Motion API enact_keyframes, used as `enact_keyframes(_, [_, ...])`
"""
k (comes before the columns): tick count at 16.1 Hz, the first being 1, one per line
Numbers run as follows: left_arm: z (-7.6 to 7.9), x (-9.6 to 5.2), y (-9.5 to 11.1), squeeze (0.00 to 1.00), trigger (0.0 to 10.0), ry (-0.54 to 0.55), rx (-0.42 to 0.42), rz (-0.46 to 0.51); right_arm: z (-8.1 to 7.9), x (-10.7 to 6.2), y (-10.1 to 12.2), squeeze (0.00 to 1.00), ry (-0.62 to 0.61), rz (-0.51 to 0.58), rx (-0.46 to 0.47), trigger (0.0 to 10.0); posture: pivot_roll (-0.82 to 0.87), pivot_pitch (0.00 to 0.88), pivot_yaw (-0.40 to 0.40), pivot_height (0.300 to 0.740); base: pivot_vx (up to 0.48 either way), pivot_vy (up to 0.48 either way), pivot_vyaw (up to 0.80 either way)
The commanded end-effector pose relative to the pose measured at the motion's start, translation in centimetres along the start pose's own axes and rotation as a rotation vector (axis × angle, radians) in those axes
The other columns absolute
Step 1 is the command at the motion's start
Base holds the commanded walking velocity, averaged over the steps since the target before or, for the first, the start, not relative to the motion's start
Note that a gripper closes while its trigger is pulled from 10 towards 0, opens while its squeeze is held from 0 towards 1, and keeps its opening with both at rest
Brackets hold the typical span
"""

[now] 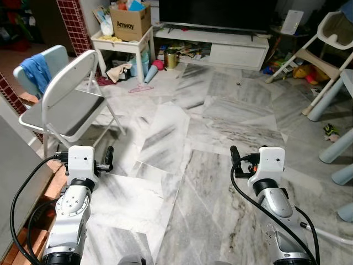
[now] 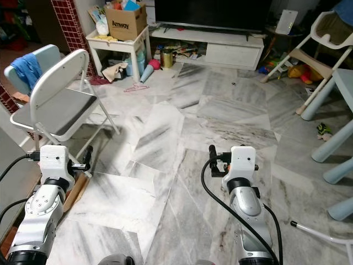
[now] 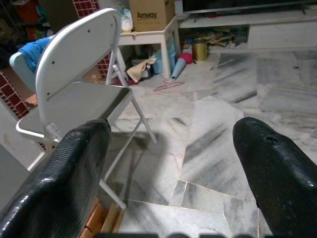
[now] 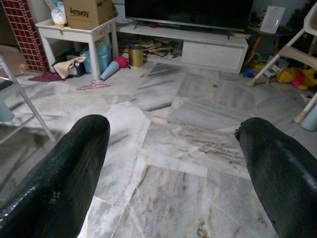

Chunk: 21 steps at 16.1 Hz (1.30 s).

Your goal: Restocking fridge

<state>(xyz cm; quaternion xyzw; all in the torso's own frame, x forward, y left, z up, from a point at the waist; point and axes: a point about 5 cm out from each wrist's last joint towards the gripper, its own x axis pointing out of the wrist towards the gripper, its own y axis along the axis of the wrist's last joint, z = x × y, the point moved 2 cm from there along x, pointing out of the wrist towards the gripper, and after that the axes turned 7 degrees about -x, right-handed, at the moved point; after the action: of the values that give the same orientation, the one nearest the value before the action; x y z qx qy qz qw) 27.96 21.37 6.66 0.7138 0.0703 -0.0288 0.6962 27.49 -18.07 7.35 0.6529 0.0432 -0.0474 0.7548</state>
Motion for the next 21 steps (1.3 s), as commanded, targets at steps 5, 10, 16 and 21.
enact_keyframes(5, [-0.1, 0.1, 0.0, 0.0, 10.0, -0.003, 0.0, -0.002, 0.2, 0.0, -0.1, 0.0, -0.013, -0.008, -0.004, 10.0, -0.08, 0.0, 0.011, 0.74, 0.0, 0.0, 0.0])
enact_keyframes(10, [-0.1, 0.1, 0.0, 0.0, 10.0, -0.003, 0.0, -0.002, 0.2, 0.0, -0.1, 0.0, -0.013, -0.008, -0.004, 10.0, -0.08, 0.0, 0.011, 0.74, 0.0, 0.0, 0.0])
enact_keyframes(16, [0.0, -0.8, -0.5, 0.0, 10.0, -0.067, 0.019, -0.001, 0.1, 0.5, 0.2, 0.0, 0.035, 0.006, -0.012, 10.0, -0.06, 0.0, -0.031, 0.74, 0.0, 0.0, 0.0])
enact_keyframes(21, [-1.4, -0.3, -0.3, 0.0, 10.0, -0.04, 0.04, -0.005, 0.2, 0.3, 0.3, 0.0, 0.046, 0.024, -0.028, 10.0, -0.07, 0.0, -0.02, 0.74, 0.0, 0.0, 0.0])
